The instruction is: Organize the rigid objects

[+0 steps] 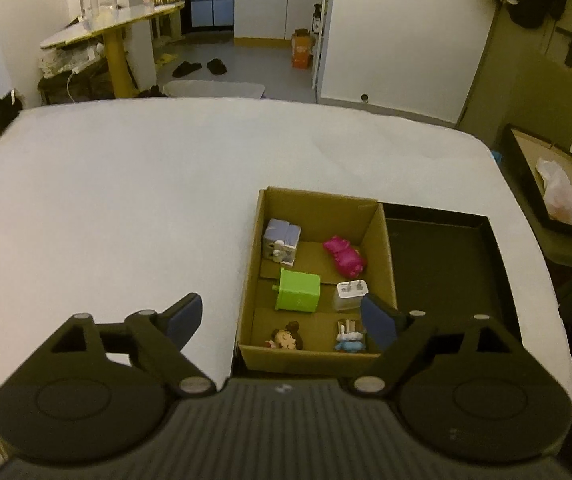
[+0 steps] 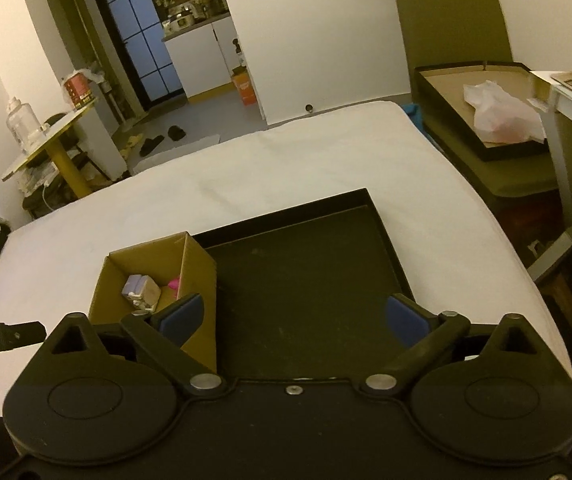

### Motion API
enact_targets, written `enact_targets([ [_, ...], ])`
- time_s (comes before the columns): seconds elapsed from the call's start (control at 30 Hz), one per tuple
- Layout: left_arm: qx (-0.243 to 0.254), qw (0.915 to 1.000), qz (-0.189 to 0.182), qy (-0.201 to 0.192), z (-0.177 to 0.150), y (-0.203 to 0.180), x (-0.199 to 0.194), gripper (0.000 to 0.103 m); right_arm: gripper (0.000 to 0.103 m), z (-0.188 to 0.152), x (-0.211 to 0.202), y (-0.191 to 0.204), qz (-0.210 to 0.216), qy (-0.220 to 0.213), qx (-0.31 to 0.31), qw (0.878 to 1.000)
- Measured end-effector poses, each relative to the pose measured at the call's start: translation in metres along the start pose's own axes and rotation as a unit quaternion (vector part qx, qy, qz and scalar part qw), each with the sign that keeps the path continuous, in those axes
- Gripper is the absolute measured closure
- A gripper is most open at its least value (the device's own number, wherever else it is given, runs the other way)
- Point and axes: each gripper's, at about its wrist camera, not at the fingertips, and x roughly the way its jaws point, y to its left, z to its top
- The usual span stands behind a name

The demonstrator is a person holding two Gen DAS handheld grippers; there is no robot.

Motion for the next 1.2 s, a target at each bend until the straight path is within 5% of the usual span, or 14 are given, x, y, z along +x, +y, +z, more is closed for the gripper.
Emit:
enact_targets([
  [1.2, 0.025, 0.9944, -0.040, -0.095, -0.034, 0.001, -0.158, 0.003, 0.000, 0.002, -0.136, 0.036, 0.017, -0.015, -0.015, 1.000],
])
